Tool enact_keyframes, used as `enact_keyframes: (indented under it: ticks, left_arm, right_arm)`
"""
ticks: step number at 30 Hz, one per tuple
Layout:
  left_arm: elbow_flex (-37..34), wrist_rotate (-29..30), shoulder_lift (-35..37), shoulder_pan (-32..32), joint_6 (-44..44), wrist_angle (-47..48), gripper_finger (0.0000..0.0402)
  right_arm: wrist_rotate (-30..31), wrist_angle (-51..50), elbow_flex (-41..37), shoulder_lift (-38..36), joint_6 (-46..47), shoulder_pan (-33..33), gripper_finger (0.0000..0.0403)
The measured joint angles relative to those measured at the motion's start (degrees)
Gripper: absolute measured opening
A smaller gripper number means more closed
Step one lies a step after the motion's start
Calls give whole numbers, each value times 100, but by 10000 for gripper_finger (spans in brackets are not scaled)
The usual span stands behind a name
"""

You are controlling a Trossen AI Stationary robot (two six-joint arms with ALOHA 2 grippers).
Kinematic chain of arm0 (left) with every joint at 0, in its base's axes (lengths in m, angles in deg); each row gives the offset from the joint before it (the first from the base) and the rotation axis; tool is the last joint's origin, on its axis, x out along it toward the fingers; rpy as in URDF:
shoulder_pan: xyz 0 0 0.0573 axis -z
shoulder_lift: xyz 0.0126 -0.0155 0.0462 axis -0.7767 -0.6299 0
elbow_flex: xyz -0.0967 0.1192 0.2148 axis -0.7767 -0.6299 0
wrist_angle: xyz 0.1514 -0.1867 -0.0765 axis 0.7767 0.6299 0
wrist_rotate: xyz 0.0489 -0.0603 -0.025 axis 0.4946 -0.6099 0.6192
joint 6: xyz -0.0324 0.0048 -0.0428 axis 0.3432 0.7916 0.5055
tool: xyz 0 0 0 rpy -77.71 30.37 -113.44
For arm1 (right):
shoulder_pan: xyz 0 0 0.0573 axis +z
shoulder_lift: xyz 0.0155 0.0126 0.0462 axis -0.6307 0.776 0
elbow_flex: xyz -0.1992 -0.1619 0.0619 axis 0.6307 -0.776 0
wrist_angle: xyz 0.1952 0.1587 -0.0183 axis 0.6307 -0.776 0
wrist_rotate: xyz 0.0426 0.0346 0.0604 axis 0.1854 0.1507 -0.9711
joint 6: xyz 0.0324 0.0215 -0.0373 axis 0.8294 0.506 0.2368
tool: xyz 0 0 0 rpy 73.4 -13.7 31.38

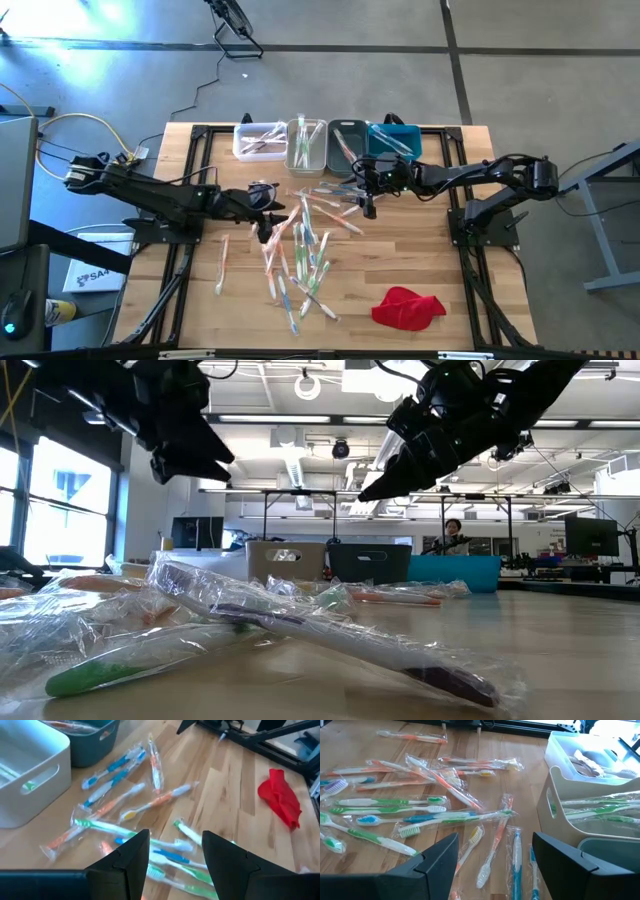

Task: Pick & Place Toothbrushes
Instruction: Put the orange toothbrush into the dark green bin

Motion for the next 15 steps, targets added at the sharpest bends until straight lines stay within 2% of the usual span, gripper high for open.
enact_keyframes:
  ticks: [3,8,15]
  left_arm:
    - [242,81,-170,0,-4,401,180]
    - [511,538,-375,0,215,1052,180]
    - [545,643,-644,-2,585,1206,180]
  right_arm:
    - [2,-2,0,0,-1,0,246]
    - [4,-4,0,0,3,1,246]
    - [9,-2,0,0,1,2,246]
